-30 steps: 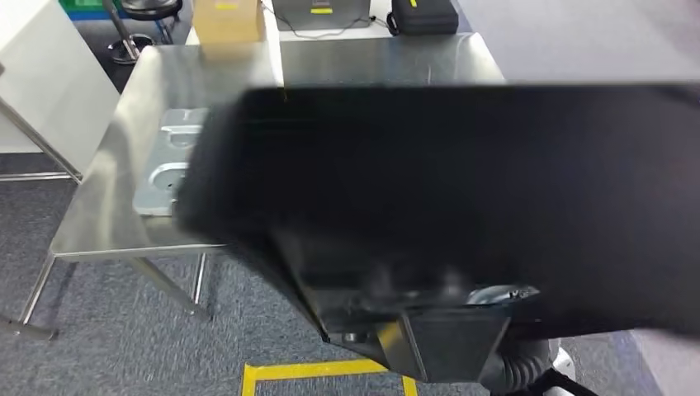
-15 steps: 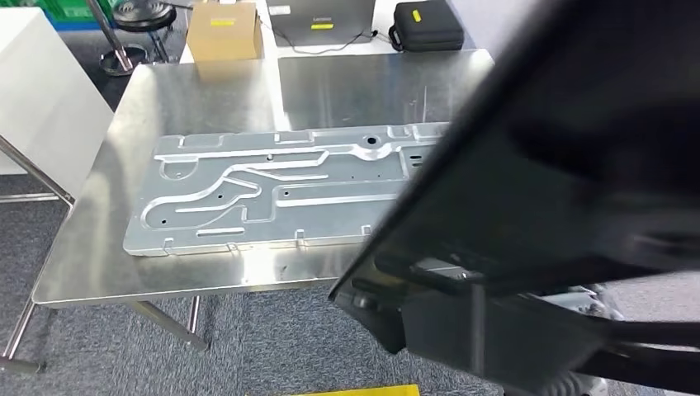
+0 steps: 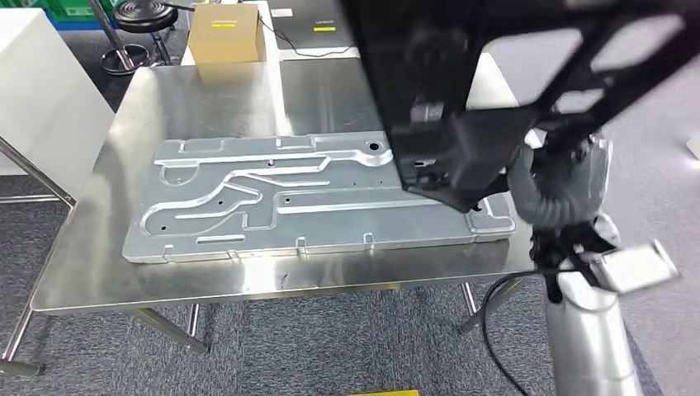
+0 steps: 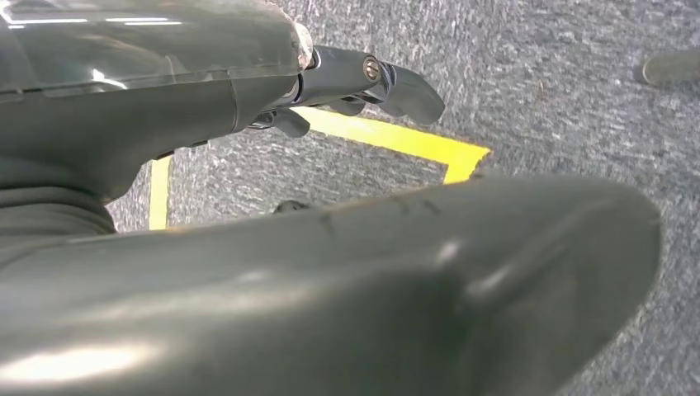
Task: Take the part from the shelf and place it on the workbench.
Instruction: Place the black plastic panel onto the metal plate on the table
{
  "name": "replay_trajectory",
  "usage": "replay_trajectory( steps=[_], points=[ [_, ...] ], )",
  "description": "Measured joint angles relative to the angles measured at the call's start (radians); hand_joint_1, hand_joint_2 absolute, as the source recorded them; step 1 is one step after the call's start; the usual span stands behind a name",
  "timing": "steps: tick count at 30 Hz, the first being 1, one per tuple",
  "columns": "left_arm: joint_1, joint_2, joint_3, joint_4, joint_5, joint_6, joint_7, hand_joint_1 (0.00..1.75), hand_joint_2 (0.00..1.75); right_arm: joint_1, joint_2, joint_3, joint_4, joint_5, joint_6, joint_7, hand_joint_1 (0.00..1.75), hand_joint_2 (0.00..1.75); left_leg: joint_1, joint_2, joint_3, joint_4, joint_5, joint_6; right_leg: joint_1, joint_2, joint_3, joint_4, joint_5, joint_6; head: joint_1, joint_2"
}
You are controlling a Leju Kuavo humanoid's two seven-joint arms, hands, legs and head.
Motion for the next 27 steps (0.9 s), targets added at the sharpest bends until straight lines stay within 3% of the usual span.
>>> replay_trajectory(
  steps=[2,4,6,7,8,10,12,16,18,20,21,22,23,25,27],
  points=[
    [-0.001,0.003,0.0,0.0,0.0,0.0,-0.002,0.0,0.0,-0.046,-0.002,-0.02,0.071,0.056,-0.036,0.018,1.73,1.75,0.0,0.0,-0.021,0.047,-0.031,-0.01,-0.008,-0.002,0.006,-0.015,0.01,-0.006,-0.001,0.0],
    [0.0,0.005,0.0,0.0,0.0,0.0,-0.004,0.0,0.0,-0.087,-0.006,-0.026,0.139,0.117,-0.074,0.037,1.73,1.75,0.004,0.0,-0.072,0.158,-0.086,-0.018,-0.008,-0.003,0.007,-0.017,0.011,-0.009,-0.001,0.0],
    [0.004,0.005,0.0,0.0,0.0,0.0,-0.005,0.0,0.0,-0.121,-0.012,-0.027,0.216,0.172,-0.104,0.051,1.73,1.75,0.009,0.0,-0.112,0.238,-0.104,-0.023,-0.007,-0.002,0.007,-0.016,0.01,-0.01,-0.001,0.0],
    [0.005,0.005,0.0,0.0,0.0,0.0,-0.006,0.0,0.0,-0.134,-0.014,-0.026,0.25,0.194,-0.116,0.055,1.73,1.75,0.01,0.0,-0.111,0.233,-0.087,-0.025,-0.008,-0.001,0.008,-0.015,0.008,-0.009,-0.001,0.0],
    [0.005,0.006,0.0,0.0,0.0,0.0,-0.006,0.0,0.0,-0.144,-0.016,-0.025,0.276,0.217,-0.128,0.061,1.73,1.75,0.012,0.0,-0.095,0.192,-0.056,-0.026,-0.008,-0.001,0.009,-0.013,0.006,-0.008,-0.001,0.0],
    [0.006,0.007,0.0,0.0,0.0,-0.001,-0.008,0.0,0.0,-0.172,-0.019,-0.012,0.321,0.29,-0.152,0.084,1.73,1.75,0.012,0.001,-0.042,0.073,0.002,-0.024,-0.008,0.0,0.009,-0.006,-0.002,-0.001,-0.001,0.0],
    [0.005,0.008,0.001,0.0,-0.001,-0.003,-0.009,0.0,0.0,-0.212,-0.021,0.019,0.38,0.395,-0.177,0.123,1.73,1.75,0.009,0.0,-0.012,0.005,0.014,-0.014,-0.006,0.003,0.003,0.001,-0.006,0.007,-0.001,0.0],
    [0.002,0.007,0.004,0.0,-0.008,-0.004,-0.011,0.0,0.0,-0.291,-0.022,0.117,0.517,0.599,-0.213,0.189,1.73,1.75,0.009,0.0,-0.004,-0.014,0.011,0.008,-0.009,0.001,-0.007,0.015,-0.017,0.026,0.0,0.0],
    [-0.002,0.007,0.005,0.0,-0.014,-0.008,-0.013,0.0,0.0,-0.346,-0.015,0.187,0.608,0.706,-0.219,0.229,1.73,1.75,0.012,0.001,0.001,-0.02,0.013,0.017,-0.012,-0.001,-0.048,0.1,-0.059,0.034,0.001,0.0],
    [-0.005,0.007,0.005,0.0,-0.021,-0.014,-0.014,0.0,0.0,-0.395,0.006,0.26,0.71,0.806,-0.224,0.271,1.73,1.75,0.012,0.001,0.002,-0.021,0.012,0.02,-0.014,-0.001,-0.118,0.228,-0.105,0.038,0.001,0.0],
    [-0.005,0.007,0.005,0.0,-0.024,-0.018,-0.015,0.0,0.0,-0.415,0.021,0.3,0.768,0.855,-0.228,0.29,1.73,1.75,0.012,0.001,0.004,-0.021,0.011,0.02,-0.015,-0.001,-0.144,0.268,-0.109,0.039,0.001,0.0],
    [-0.005,0.007,0.005,0.0,-0.027,-0.022,-0.016,0.0,0.0,-0.432,0.037,0.339,0.823,0.898,-0.231,0.305,1.73,1.75,0.012,0.0,0.005,-0.021,0.01,0.02,-0.016,-0.001,-0.152,0.272,-0.093,0.039,0.002,0.0],
    [-0.005,0.007,0.005,0.0,-0.03,-0.026,-0.017,0.0,0.0,-0.447,0.054,0.376,0.876,0.932,-0.233,0.317,1.73,1.75,0.012,-0.001,0.008,-0.021,0.009,0.018,-0.017,-0.002,-0.142,0.238,-0.061,0.038,0.002,0.0],
    [-0.005,0.007,0.005,0.0,-0.033,-0.037,-0.024,0.0,0.0,-0.476,0.089,0.445,0.973,0.979,-0.234,0.335,1.73,1.75,0.011,-0.004,0.012,-0.02,0.005,0.012,-0.017,-0.003,-0.089,0.11,0.013,0.032,0.002,0.0],
    [-0.005,0.007,0.005,0.0,-0.036,-0.05,-0.034,0.0,0.0,-0.503,0.122,0.5,1.051,1.01,-0.235,0.351,1.73,1.75,0.009,-0.006,0.01,-0.018,0.004,0.002,-0.012,-0.002,-0.055,0.022,0.04,0.024,0.001,0.0]
  ],
)
